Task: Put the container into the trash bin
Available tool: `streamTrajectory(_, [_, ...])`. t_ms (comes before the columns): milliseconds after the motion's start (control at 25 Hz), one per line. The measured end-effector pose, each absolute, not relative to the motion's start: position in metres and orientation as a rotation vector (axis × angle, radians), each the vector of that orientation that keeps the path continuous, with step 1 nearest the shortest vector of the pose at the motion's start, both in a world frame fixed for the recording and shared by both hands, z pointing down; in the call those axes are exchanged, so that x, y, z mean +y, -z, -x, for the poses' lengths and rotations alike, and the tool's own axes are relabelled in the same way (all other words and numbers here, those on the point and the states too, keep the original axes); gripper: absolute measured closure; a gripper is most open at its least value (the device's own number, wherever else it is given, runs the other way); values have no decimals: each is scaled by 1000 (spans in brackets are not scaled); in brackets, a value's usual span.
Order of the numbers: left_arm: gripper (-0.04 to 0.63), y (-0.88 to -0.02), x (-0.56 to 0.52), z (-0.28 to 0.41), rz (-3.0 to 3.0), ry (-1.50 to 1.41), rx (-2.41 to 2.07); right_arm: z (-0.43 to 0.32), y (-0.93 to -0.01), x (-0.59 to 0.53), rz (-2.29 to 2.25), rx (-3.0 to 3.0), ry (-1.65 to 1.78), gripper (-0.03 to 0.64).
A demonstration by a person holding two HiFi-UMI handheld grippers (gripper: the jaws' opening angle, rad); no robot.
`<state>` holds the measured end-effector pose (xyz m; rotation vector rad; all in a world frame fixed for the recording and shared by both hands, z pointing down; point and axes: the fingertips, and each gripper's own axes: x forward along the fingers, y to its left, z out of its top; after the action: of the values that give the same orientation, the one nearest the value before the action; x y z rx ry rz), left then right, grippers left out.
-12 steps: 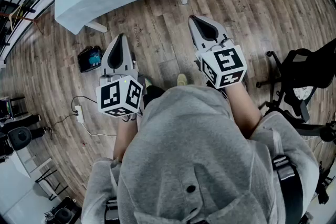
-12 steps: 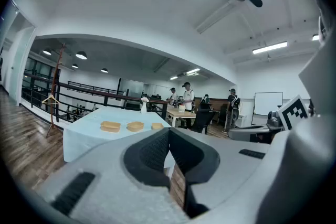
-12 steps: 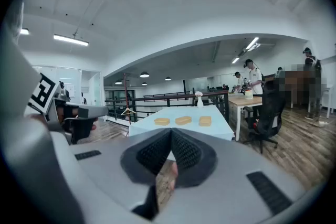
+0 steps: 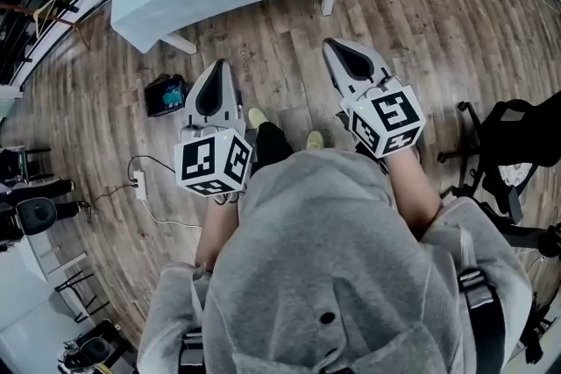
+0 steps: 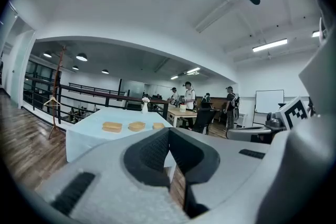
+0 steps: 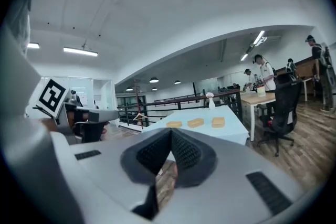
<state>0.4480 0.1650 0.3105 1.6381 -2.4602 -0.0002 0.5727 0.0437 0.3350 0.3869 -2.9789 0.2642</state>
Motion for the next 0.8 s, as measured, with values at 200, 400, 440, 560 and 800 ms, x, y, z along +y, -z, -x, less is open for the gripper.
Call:
streamTrajectory(200, [577,-313,164,-445,-1651,-5,-2452,-567,-342,49,-360,-2977,-306,592])
streamTrajectory(400, [577,-313,152,-441,-1681,-2,-2437,-557,-343,48,-345,-2971,-285,592])
streamTrajectory(440, [577,-313,150,-440,-1686,-1,-2434,-555,-342,47,-348,-2968,-275,592])
streamTrajectory(560, [577,-316,145,-437,-1692,8,-2422,-552,-342,41,-361,-2959,-259,592])
streamTrajectory(800, [577,-319,129,-415,-1696,-17,-2419,-527,-343,20,-368,-2954,-264,592])
